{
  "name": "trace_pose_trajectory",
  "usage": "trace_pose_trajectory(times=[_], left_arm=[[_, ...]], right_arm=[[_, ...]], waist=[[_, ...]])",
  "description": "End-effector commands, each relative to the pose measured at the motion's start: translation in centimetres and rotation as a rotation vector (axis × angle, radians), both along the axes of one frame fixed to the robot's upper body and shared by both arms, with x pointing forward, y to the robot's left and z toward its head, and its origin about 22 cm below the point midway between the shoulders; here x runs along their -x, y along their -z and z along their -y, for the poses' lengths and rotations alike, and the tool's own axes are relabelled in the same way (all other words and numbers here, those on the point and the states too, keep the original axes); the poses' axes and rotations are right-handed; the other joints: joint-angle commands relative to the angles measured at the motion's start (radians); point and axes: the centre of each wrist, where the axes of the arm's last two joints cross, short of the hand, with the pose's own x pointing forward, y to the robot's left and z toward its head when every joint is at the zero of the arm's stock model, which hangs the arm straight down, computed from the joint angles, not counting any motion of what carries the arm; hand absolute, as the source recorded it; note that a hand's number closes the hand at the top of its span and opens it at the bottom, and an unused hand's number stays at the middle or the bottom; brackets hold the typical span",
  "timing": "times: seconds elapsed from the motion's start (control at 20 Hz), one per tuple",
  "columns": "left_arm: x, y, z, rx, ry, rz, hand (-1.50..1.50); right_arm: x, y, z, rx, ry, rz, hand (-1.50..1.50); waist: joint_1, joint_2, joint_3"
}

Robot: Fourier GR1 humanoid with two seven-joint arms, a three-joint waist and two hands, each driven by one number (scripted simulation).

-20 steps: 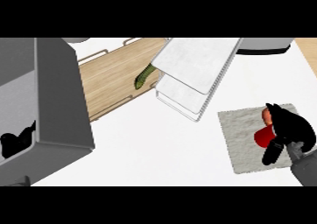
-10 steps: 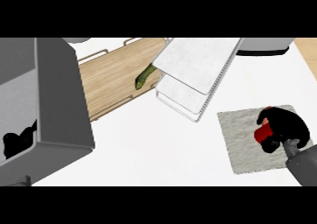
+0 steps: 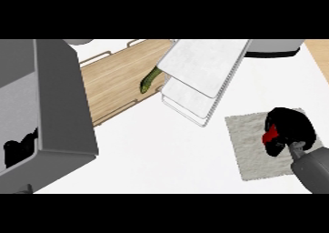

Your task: Pick the can from the placemat and place it in the tiered shelf

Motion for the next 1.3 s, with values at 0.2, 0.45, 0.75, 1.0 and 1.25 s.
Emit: trace_pose_trajectory(times=[0.2,0.45,0.75,1.0,1.25], left_arm=[[-1.4,1.6,4.5,0.056,0.155,-0.066,0.0],[-0.6,1.5,2.8,0.065,0.137,-0.053,0.0],[-0.9,1.2,3.6,0.056,0.153,-0.077,0.0],[-1.3,1.0,4.8,0.063,0.148,-0.043,0.0],[-2.3,1.0,5.5,0.046,0.173,-0.063,0.0]], right_arm=[[-1.4,-3.5,0.8,-0.031,-0.111,0.135,1.5],[-1.6,-7.3,0.0,-0.202,-0.698,0.137,1.5],[-3.8,-14.5,7.7,-0.245,-0.846,0.353,1.5],[-5.5,-18.5,10.5,-0.547,-0.835,0.569,1.5],[-7.1,-23.1,10.8,-0.64,-0.815,0.589,1.5]], waist=[[-0.016,0.017,-0.009],[0.004,0.033,-0.004],[-0.004,0.028,-0.005],[0.003,0.026,-0.007],[0.012,0.024,-0.01]])
